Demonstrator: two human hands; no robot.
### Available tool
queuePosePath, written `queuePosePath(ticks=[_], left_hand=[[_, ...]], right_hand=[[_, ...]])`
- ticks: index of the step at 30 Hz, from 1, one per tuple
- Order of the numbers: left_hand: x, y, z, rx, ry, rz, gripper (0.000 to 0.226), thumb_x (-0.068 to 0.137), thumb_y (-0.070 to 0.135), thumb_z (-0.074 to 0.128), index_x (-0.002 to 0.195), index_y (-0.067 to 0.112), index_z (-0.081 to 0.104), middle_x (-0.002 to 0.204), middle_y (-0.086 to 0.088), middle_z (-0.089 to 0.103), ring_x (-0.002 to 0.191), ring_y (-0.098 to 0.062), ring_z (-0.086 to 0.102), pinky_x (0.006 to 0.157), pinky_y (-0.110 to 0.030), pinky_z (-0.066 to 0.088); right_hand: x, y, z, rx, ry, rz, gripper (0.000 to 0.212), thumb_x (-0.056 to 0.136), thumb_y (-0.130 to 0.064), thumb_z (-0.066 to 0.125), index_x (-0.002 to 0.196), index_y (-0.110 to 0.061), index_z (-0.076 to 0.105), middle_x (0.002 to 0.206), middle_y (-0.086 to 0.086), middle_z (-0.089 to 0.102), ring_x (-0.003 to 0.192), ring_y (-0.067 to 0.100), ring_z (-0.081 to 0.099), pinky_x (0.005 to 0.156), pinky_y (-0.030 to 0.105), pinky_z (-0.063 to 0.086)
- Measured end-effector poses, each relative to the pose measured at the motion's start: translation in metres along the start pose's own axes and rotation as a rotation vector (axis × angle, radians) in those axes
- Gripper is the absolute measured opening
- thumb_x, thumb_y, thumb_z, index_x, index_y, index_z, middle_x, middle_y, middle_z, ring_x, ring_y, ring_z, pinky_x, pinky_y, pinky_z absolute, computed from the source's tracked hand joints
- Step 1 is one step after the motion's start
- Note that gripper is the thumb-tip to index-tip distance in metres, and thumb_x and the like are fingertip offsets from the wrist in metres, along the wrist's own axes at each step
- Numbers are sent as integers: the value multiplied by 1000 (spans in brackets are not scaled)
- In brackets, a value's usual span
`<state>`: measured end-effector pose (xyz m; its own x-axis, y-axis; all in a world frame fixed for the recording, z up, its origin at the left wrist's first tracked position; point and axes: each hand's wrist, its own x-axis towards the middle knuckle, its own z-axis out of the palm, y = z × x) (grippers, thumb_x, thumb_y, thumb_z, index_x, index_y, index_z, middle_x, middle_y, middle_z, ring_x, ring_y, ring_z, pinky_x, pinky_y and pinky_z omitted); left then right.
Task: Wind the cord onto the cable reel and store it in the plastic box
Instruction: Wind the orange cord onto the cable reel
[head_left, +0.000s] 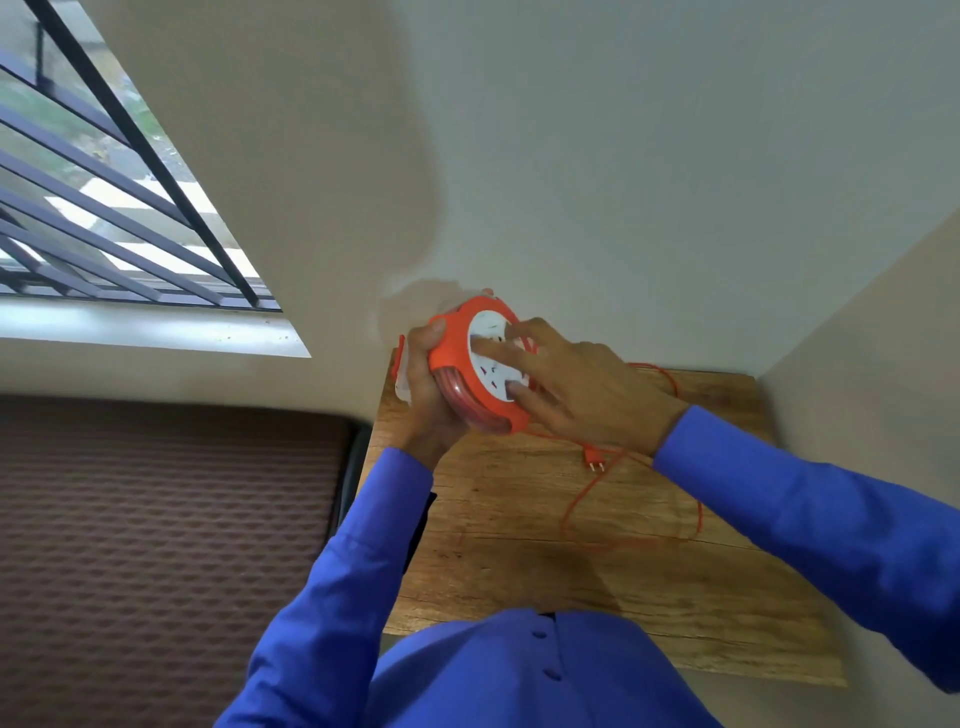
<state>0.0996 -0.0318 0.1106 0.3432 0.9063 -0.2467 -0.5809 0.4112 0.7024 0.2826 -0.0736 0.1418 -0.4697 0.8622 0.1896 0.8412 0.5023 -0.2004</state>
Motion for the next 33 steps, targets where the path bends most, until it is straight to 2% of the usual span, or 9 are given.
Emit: queuePosePath(ticks=[4, 7, 10, 14, 16, 19, 22, 25, 33], left_hand=[[-10, 0, 3, 95, -139, -34, 135, 55, 68, 92, 160, -3, 46, 128, -25, 65, 113, -37, 66, 96, -50, 55], [-12, -5, 5, 177, -151, 13, 91, 66, 60, 86, 137, 7, 65, 116, -15, 78, 108, -33, 73, 95, -51, 61], [-18, -2, 13, 295, -211, 105, 50, 84, 53, 66, 125, 24, 76, 104, 2, 84, 97, -16, 80, 87, -35, 65], [-15, 7, 21, 386, -482, 116, 35, 92, 57, 65, 113, 34, 82, 88, 8, 79, 80, -10, 75, 78, -30, 62], [-11, 4, 20, 336, -396, 138, 77, 84, 64, 74, 144, 17, 62, 95, -1, 78, 85, -15, 76, 80, -34, 63], [-3, 2, 17, 160, -221, 100, 134, 60, 69, 91, 161, -1, 37, 123, -24, 64, 107, -31, 68, 91, -47, 59], [2, 2, 9, 66, -174, 79, 140, 59, 66, 92, 166, -2, 34, 134, -26, 57, 116, -37, 62, 96, -51, 54], [4, 1, -3, 28, -141, 73, 134, 65, 65, 89, 167, -3, 33, 142, -28, 54, 119, -39, 64, 101, -52, 55], [16, 5, -18, -11, -218, 47, 127, 73, 63, 84, 170, 2, 30, 144, -30, 49, 122, -42, 60, 102, -55, 54]], right_hand=[[-1, 7, -2, -4, 113, -17, 61, 90, -52, 73, 149, -44, 57, 117, 0, 80, 77, 24, 75, 66, 39, 62], [7, 6, 3, 323, 220, 316, 57, 71, -70, 75, 118, -39, 80, 74, -12, 79, 67, 8, 75, 70, 30, 62], [15, 7, 10, 653, 306, 557, 57, 82, -70, 72, 70, -15, 81, 54, -2, 71, 52, 14, 69, 54, 24, 53], [17, 2, 10, 1106, 39, 969, 67, 102, -55, 56, 61, -7, 78, 52, 14, 69, 32, 16, 45, 36, 22, 34], [16, -1, 7, 1031, 74, 868, 66, 106, -49, 53, 61, -9, 78, 53, 11, 70, 32, 12, 49, 41, 22, 40], [4, -8, 5, 337, 270, 429, 40, 109, -46, 54, 96, -15, 76, 81, 2, 79, 58, 16, 69, 57, 27, 51], [-2, -10, -3, 13, 118, 125, 37, 110, -36, 53, 144, -22, 56, 131, 10, 64, 68, 29, 69, 57, 35, 56], [-1, -2, -17, -18, -27, -25, 47, 111, -39, 50, 157, -33, 44, 157, 11, 46, 75, 31, 71, 60, 43, 62], [13, -9, -9, -95, 76, -10, 58, 102, -39, 58, 159, -36, 45, 142, 16, 64, 83, 40, 73, 65, 45, 62]])
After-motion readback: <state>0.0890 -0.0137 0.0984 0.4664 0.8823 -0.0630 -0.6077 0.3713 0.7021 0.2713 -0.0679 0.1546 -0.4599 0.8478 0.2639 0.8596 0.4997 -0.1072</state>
